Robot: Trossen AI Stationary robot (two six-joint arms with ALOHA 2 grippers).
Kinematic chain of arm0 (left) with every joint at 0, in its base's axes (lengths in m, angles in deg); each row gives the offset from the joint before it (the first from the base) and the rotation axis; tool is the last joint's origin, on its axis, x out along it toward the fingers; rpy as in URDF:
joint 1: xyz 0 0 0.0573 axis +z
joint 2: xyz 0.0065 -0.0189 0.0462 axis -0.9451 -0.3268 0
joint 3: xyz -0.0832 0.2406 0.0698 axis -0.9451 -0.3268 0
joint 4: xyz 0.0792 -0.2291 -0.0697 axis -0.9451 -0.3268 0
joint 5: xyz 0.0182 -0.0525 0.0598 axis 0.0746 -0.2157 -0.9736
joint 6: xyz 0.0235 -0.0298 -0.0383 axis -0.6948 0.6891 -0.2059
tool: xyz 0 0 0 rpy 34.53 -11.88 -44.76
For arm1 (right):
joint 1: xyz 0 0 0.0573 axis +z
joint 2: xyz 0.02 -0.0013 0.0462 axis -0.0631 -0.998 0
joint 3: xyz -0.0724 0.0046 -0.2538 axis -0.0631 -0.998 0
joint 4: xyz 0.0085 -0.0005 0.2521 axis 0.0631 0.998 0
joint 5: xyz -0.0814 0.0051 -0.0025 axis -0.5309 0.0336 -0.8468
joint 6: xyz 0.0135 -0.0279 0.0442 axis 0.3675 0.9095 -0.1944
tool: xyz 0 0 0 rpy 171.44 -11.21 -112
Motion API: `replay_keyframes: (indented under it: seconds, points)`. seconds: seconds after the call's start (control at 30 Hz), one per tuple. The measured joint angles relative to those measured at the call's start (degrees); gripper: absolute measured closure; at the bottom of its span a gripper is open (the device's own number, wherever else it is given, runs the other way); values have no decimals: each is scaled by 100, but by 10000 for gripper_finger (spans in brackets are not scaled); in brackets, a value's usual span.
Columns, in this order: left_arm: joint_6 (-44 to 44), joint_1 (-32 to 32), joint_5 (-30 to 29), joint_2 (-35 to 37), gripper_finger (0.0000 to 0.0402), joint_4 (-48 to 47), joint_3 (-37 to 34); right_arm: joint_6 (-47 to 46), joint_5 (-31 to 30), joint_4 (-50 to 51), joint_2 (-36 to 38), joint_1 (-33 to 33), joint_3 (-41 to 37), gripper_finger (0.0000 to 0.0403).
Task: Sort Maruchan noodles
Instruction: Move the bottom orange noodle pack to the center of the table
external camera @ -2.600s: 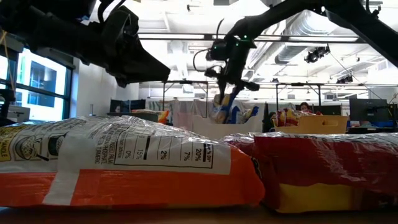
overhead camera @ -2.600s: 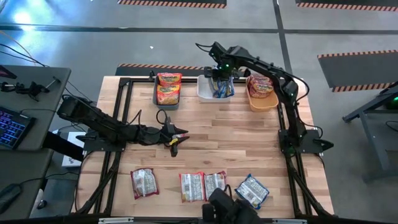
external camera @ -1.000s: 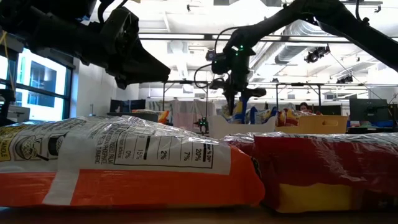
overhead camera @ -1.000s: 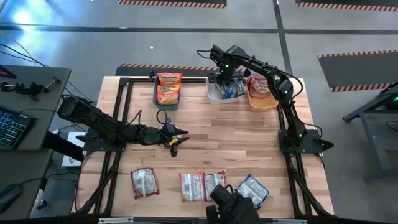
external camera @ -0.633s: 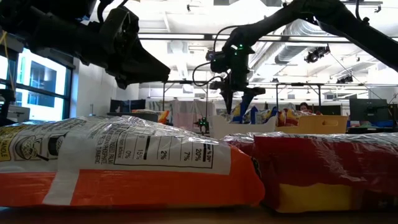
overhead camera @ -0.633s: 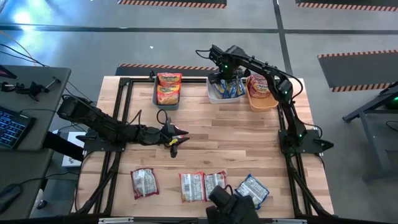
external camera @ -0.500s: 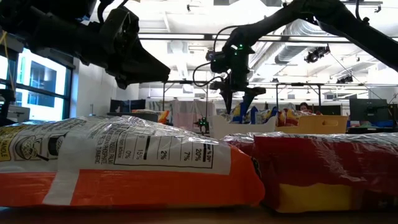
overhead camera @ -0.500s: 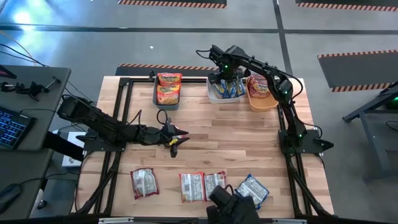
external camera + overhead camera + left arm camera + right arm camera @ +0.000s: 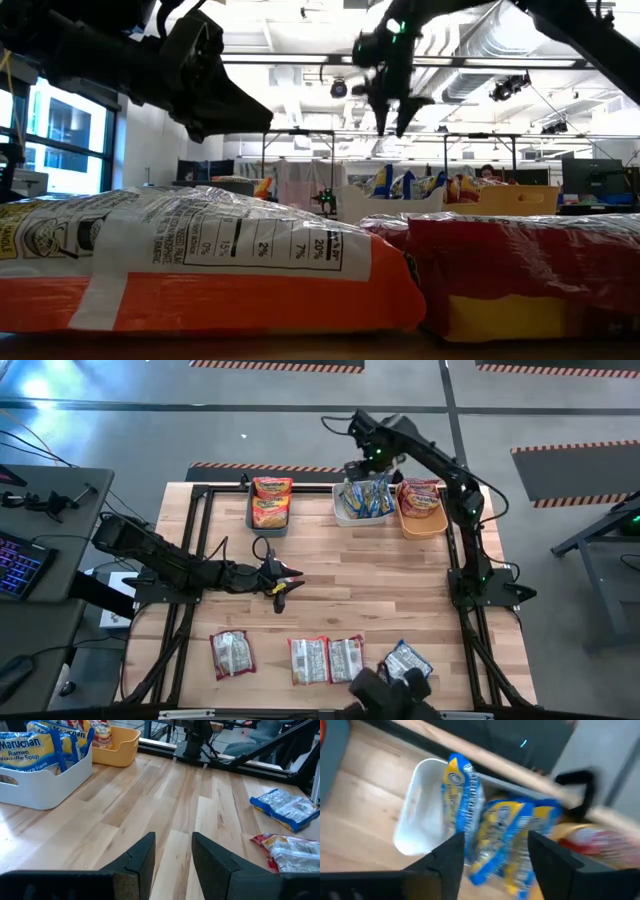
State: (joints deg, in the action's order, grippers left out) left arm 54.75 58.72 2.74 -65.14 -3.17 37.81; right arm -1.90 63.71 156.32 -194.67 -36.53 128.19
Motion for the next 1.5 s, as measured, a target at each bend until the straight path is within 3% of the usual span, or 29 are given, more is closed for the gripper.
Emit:
replay_keyframes:
  seconds: [0.13,0.2,0.33,0.57,0.73,0.87,1.03,1.3,1.5]
  points:
    - [178,0,-30,44,295,-148,0,1034,-1689,232,315,502,92,268]
    - [144,9,-120,131,309,-283,2,1371,-2068,-267,532,721,-298,309]
    - [129,-9,-344,383,345,-675,0,1888,-1675,-2109,1149,839,-1778,390]
    - [-157,-179,-850,613,397,-904,2,2288,-1201,-5492,2727,1088,-5111,397]
    - [-224,49,-934,616,400,-1003,0,2369,-840,-8015,3784,1319,-7208,398]
    - [-263,293,-918,616,401,-1065,0,2372,-826,-9578,4339,1513,-8358,401]
    - [-367,582,-606,616,401,-1061,0,2477,-551,-10436,4773,1546,-9109,402]
    - [-503,1192,-367,616,401,-1201,0,3056,-340,-10893,4834,1528,-9458,402]
    - [-647,1833,549,685,401,-1617,190,3153,-343,-11278,4831,1528,-9460,402]
